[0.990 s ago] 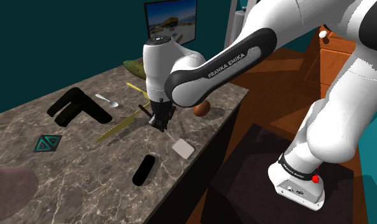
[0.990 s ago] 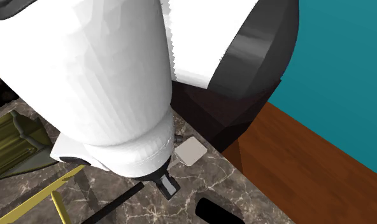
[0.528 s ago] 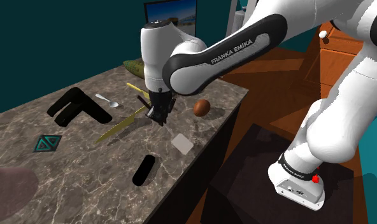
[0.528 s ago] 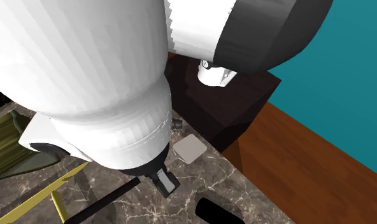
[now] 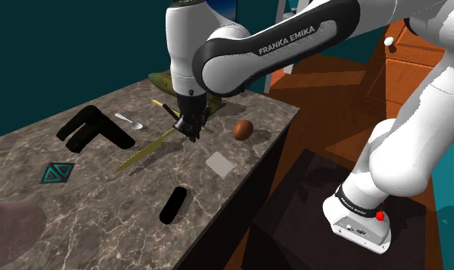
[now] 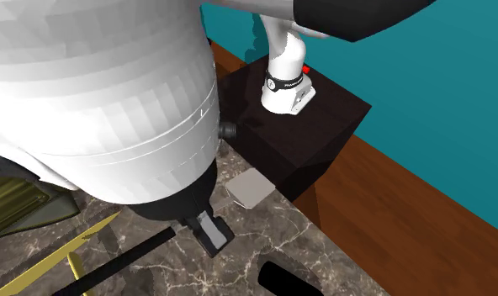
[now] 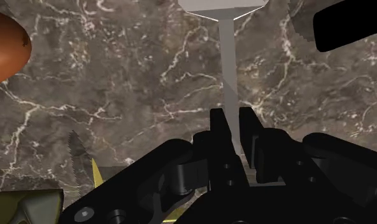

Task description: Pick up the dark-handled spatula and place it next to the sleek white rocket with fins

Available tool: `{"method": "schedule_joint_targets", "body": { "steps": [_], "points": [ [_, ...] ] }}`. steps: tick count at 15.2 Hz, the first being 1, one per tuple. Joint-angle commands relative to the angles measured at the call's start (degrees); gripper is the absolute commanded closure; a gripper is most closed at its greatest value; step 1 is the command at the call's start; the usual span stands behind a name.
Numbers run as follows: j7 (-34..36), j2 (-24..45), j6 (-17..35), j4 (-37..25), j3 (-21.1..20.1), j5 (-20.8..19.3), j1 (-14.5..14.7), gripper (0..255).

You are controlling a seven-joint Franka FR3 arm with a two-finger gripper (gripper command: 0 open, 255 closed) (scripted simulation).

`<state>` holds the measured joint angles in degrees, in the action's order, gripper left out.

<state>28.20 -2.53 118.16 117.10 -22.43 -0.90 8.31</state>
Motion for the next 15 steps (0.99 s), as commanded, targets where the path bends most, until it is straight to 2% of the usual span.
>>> {"method": "schedule_joint_targets", "body": {
  "steps": [1,8,15],
  "points": [
    [-0.08,-0.25,-1.65,-1.40,0.01,0.13,0.00,255],
    [-0.50,-1.21,-6.53,-5.39,0.15,0.56,-0.06,255],
    [-10.84,-3.88,-5.86,-2.30,5.70,1.67,-4.42,255]
  ]
}}
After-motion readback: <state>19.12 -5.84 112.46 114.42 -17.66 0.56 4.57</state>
